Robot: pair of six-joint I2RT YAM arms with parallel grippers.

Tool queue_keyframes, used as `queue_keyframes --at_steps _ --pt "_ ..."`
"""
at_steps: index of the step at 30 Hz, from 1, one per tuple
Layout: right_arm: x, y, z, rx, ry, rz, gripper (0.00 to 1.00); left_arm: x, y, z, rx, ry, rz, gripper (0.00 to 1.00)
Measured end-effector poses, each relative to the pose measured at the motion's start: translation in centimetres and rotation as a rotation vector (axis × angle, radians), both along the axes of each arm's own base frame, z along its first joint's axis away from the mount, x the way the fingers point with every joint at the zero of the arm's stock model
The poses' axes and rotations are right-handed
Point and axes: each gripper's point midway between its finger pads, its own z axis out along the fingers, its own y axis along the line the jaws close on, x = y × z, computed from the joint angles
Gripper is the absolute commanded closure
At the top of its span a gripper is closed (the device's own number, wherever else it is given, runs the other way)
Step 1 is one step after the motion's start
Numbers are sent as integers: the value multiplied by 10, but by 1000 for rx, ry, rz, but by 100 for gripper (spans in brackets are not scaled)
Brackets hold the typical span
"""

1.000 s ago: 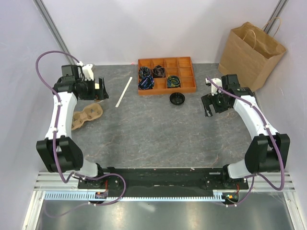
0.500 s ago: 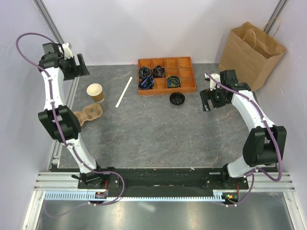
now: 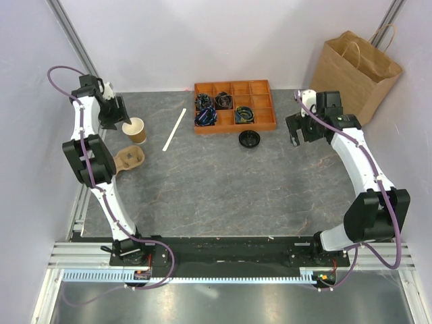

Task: Pack the takeout coffee

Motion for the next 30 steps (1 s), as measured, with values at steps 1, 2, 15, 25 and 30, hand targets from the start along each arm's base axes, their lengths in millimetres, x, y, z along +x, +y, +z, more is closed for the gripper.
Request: queue_keyframes --at_steps 1,2,15,25,30 --pt "4 0 9 2 -26 -5 2 -1 0 -5 -3 12 1 41" --pt "8 0 17 5 -49 -9 2 -2 -1 -11 -8 26 1 45" --pt "12 29 51 139 -100 83 2 -9 -7 -30 -41 91 0 98" --pt "6 43 52 212 -79 125 2 -41 -132 53 -28 -7 -307 98" --pt "3 45 50 220 -66 131 2 -95 -258 88 -72 -71 -635 98"
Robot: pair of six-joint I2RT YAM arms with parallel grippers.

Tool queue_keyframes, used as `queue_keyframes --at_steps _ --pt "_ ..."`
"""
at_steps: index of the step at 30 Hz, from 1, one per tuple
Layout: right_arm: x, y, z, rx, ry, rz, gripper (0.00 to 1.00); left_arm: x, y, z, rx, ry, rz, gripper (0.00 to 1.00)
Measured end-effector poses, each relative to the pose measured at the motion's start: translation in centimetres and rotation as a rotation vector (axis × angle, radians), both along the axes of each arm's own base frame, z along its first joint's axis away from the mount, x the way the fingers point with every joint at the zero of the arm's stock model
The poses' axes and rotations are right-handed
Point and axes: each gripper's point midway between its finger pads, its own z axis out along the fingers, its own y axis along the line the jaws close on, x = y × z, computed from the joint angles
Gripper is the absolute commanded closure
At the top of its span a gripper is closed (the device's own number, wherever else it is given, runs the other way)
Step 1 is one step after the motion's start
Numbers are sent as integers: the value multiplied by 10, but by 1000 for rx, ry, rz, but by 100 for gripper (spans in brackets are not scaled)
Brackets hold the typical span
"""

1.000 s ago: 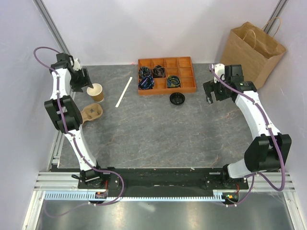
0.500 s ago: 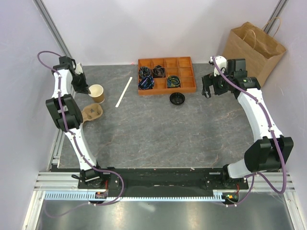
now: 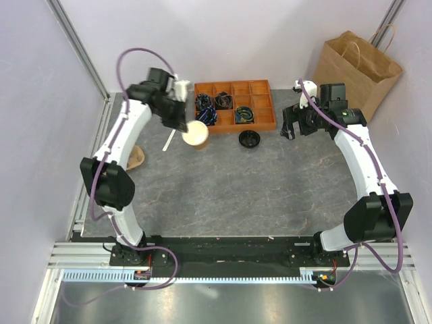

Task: Pack the takeout coffee

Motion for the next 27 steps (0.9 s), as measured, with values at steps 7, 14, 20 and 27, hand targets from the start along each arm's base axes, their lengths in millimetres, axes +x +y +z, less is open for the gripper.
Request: queue_keyframes --at_steps 7,14,20,27 --pt "-5 1 -6 1 24 6 2 -63 -85 -38 2 92 -252 98" --pt "-18 6 -29 19 99 36 2 -90 -114 -77 34 125 -345 98" --pt "-21 9 -41 33 142 50 2 -93 -126 -94 66 107 -369 98" --pt "-21 11 -42 41 148 57 2 -90 -130 -107 93 92 -362 97"
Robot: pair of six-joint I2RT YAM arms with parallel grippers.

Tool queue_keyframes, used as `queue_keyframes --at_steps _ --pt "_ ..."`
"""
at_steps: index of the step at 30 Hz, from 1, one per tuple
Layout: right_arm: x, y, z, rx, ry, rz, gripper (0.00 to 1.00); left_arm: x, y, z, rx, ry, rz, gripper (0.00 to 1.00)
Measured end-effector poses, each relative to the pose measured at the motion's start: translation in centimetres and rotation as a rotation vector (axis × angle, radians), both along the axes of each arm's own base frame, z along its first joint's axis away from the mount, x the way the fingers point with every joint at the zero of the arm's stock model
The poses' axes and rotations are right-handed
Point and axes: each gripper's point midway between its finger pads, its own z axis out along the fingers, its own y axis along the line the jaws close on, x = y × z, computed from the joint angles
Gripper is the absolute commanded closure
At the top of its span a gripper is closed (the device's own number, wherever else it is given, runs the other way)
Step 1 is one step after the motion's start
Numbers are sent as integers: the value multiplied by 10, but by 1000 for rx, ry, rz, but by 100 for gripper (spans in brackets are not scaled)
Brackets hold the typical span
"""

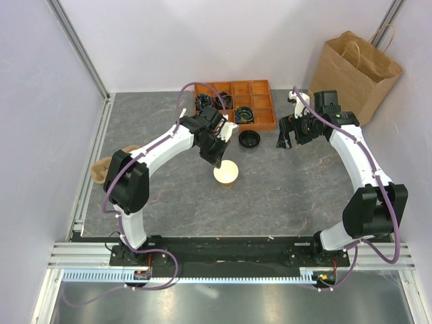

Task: Pack the takeout coffee

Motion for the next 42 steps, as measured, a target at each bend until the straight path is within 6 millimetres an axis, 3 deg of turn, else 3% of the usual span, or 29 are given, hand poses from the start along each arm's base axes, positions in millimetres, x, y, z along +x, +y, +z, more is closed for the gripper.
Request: queue_keyframes --at_steps 5,8,11,18,22,26,29,33,35,38,42 --pt "0 1 -5 1 15 2 2 -4 -3 -6 16 -5 -11 89" --pt "0 2 -8 2 22 2 2 -6 -3 -9 28 -8 -14 69" --pt "2 4 -13 4 35 1 2 -6 -4 -9 29 -7 -9 55" --pt "14 9 -30 -7 61 -27 9 -6 -3 -6 30 -5 -4 38" --pt "33 14 -41 -25 45 -80 21 3 -6 21 -11 -55 6 30" --pt "61 25 -50 -36 32 -139 29 13 4 76 -108 -174 45 25" --pt "83 36 -59 -38 15 -177 31 26 30 128 -216 -284 134 25" --pt "97 49 -79 -29 40 -208 33 44 74 169 -302 -373 288 24" --pt "104 54 -89 -24 59 -218 34 49 92 174 -336 -392 355 19" --pt "116 57 -106 -21 81 -242 39 43 108 164 -356 -383 412 15" --pt "123 58 -126 -27 112 -271 40 28 113 151 -372 -382 427 14"
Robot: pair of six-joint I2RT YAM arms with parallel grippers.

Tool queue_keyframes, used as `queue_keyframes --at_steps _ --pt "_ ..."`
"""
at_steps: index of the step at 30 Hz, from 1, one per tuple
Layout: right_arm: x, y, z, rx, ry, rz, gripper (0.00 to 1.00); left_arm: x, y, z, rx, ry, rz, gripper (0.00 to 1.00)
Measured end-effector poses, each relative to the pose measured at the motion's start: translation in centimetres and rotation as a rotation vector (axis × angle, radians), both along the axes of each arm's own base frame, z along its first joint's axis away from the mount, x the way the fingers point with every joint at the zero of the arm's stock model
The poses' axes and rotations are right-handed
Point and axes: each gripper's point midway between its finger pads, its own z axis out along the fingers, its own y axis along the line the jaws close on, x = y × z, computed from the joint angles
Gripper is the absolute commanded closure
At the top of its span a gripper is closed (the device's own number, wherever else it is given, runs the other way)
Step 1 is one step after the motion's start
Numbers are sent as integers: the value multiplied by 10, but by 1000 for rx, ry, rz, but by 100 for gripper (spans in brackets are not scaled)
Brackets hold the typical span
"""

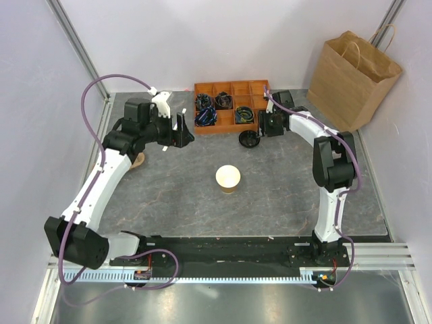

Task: Pack the takeout coffee

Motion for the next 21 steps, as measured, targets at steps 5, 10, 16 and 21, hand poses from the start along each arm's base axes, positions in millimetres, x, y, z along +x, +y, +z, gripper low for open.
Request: queue_keyframes --at_steps 5,10,16,21 --pt "4 5 -20 9 37 -18 46 -8 3 7 -16 -60 4 11" --pt "3 6 -33 -6 61 -31 64 -7 4 14 -23 -105 11 10" --pt "2 6 -35 -10 65 -36 98 -7 3 11 0 -123 -22 7" --pt "-8 8 -34 18 106 -12 100 -10 -3 14 30 -147 -117 7"
